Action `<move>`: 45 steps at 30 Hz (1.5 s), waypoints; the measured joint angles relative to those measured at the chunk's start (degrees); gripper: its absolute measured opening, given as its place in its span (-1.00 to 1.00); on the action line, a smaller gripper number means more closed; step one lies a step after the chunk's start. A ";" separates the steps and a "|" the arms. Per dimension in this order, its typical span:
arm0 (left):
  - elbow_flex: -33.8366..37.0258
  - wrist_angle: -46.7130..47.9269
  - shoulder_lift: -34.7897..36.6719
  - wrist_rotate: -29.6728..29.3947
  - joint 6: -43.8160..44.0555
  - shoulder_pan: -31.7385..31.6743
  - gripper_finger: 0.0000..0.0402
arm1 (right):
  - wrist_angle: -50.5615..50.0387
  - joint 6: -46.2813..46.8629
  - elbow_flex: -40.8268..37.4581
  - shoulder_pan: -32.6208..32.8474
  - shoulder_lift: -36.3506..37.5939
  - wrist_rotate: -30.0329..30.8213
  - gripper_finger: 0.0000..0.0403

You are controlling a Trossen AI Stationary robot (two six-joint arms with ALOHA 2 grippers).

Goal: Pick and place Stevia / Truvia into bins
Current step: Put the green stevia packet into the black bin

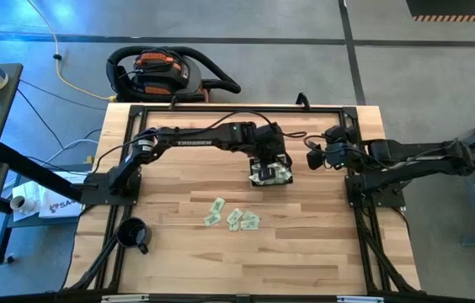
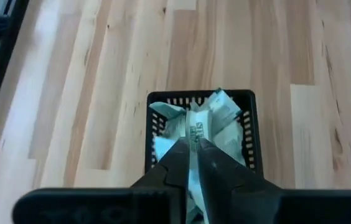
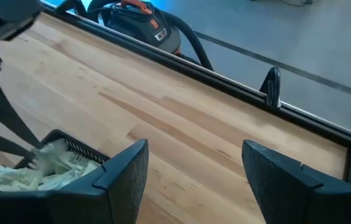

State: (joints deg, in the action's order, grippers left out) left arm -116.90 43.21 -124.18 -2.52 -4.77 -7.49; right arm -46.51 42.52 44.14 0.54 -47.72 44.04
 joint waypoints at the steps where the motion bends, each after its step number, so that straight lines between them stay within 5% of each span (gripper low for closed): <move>1: -0.09 0.29 0.00 0.03 -0.73 0.00 -0.65 | 0.08 0.33 0.00 0.00 -0.34 -0.01 0.24; 10: 2.31 0.07 -1.87 2.97 -3.51 0.00 -0.44 | 0.90 2.41 0.00 0.00 -4.08 -2.63 0.24; 18: 2.31 20.84 0.22 0.82 -3.90 -0.02 -0.09 | 2.65 3.78 0.00 0.76 -6.32 -2.89 0.24; 27: 16.55 28.72 1.32 4.93 2.16 0.50 -0.07 | 11.61 -1.46 0.00 -0.25 -11.38 -7.85 0.24; 36: 39.80 16.57 20.54 6.13 12.02 5.55 -0.07 | 15.00 -3.13 0.00 -0.27 -16.01 -11.38 0.24; 45: 62.97 -9.81 34.88 9.62 26.16 17.06 -0.07 | 18.38 -10.72 0.00 -0.51 -16.46 -10.60 0.24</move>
State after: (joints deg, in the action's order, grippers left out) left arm -53.93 33.40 -89.30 7.09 21.39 9.58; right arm -28.13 31.79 44.14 0.02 -64.18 33.44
